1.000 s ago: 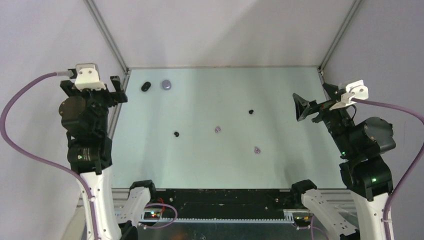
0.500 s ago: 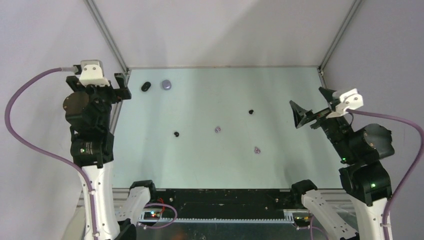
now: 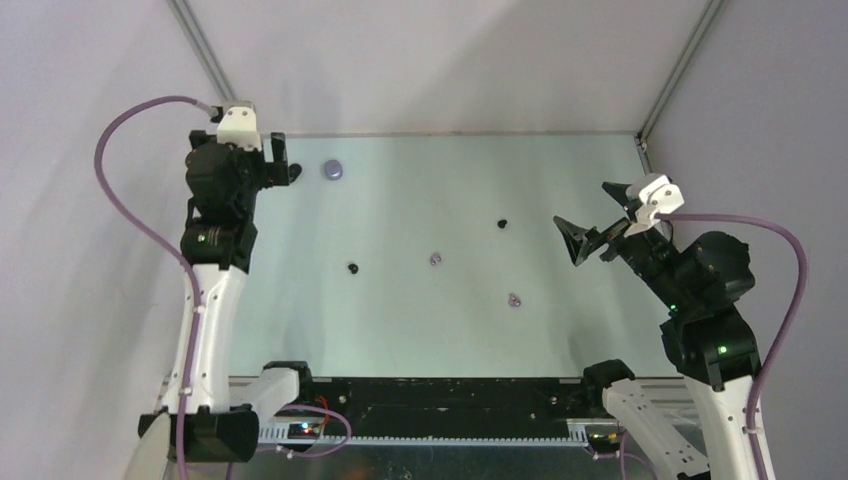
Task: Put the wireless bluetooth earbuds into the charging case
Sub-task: Move the charging case to the corner of the board.
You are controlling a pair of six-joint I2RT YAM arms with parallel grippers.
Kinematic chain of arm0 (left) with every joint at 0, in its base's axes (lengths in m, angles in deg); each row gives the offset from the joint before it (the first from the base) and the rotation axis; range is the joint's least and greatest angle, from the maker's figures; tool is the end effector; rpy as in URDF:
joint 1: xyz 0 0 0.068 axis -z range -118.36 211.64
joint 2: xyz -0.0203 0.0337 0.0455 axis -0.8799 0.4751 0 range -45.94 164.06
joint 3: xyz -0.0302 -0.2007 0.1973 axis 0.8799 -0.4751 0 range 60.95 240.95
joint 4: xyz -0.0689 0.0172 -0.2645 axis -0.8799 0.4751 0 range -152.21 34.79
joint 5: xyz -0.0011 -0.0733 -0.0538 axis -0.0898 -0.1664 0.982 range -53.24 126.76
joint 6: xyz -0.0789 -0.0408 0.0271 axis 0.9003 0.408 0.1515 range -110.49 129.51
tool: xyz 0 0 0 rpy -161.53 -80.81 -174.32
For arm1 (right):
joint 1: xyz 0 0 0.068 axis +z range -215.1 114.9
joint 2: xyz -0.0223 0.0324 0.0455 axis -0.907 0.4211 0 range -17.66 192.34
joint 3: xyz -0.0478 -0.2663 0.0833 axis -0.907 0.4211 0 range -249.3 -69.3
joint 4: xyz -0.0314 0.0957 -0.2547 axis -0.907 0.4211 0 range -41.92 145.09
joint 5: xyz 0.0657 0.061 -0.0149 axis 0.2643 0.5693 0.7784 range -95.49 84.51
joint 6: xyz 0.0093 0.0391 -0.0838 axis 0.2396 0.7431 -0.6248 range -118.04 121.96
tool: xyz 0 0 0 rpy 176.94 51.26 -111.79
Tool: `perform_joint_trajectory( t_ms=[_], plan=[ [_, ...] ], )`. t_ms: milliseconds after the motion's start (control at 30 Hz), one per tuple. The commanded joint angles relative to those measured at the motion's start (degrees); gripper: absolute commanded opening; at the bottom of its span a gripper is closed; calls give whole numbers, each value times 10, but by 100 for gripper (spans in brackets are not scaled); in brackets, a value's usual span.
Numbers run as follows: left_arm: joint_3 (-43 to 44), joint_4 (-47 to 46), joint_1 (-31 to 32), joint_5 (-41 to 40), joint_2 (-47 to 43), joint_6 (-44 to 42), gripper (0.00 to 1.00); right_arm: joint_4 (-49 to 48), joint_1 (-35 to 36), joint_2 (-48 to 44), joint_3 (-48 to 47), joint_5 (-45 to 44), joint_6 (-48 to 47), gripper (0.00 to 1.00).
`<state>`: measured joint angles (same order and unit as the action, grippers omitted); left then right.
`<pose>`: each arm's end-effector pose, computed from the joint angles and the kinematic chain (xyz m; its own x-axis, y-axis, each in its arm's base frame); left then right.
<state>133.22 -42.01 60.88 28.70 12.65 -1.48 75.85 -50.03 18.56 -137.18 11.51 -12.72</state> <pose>0.2692 0.0153 0.4494 -0.1405 0.1869 -0.9723 -0.1279 0.9704 0.2050 0.1292 0.0601 0.4728 0.1976 -0.1978 -0.9601 -0.4963 0.8245 -0.2720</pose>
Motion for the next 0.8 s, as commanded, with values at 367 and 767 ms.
perform_joint_trajectory(
  t_ms=[367, 767],
  plan=[
    [76, -67, 2, -71, 198, 32, 99, -39, 34, 84, 33, 1, -18, 100],
    [205, -11, 2, -73, 411, 81, 99, -52, 48, 91, 56, -10, -36, 100]
  ],
)
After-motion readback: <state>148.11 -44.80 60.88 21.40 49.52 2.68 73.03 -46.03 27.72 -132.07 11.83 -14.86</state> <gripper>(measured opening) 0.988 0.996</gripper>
